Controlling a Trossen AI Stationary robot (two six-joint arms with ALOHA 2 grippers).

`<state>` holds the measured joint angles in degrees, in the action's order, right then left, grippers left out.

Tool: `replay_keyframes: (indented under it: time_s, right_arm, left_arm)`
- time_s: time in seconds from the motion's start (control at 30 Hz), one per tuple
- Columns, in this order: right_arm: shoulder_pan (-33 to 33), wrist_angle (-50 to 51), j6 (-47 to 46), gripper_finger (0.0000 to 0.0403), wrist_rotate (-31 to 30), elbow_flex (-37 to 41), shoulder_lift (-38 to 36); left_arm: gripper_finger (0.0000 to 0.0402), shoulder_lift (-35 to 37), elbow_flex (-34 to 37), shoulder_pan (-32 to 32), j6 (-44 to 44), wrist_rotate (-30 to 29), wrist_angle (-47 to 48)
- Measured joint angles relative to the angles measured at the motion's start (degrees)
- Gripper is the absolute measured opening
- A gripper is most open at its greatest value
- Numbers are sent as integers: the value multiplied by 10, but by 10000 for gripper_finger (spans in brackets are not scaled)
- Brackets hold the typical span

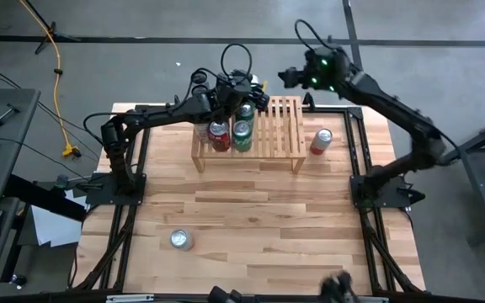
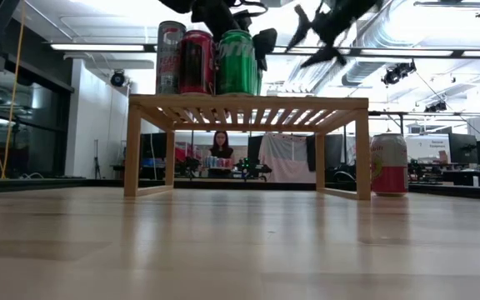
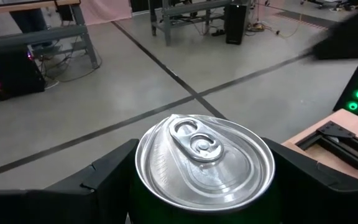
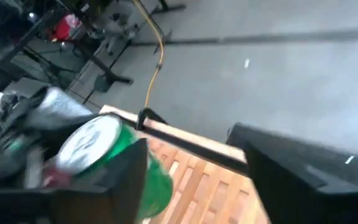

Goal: Place canned beverage on shelf
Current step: Put the green soda can on the shelf aligned with the other green soda cans

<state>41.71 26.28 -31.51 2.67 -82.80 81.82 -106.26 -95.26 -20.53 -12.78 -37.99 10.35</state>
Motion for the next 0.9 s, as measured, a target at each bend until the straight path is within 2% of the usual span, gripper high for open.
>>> replay_keyframes:
  time_s: [0.13, 0.23, 0.27, 0.37, 0.47, 0.53, 0.67, 0.9]
  right_arm:
    - [62, -24, -42, 147, 92, -41, 94]
    - [80, -21, -46, 40, 166, -73, 160]
    - [79, -20, -45, 21, 196, -82, 178]
    - [69, -18, -45, 25, 261, -104, 208]
    - [58, -17, -32, 20, 291, -106, 214]
    - [51, -10, -17, 5, 301, -106, 213]
    - [47, -7, -14, 7, 316, -106, 206]
    - [35, -6, -10, 1, 308, -106, 206]
  left_arm:
    - [278, -1, 0, 0, 5, 2, 0]
    - [278, -1, 0, 0, 5, 2, 0]
    - [278, -1, 0, 0, 5, 2, 0]
    - [278, -1, 0, 0, 6, 2, 0]
    - [278, -1, 0, 0, 6, 2, 0]
    - [278, -1, 0, 0, 6, 2, 0]
    - [278, -1, 1, 0, 6, 2, 0]
    - [278, -1, 1, 0, 6, 2, 0]
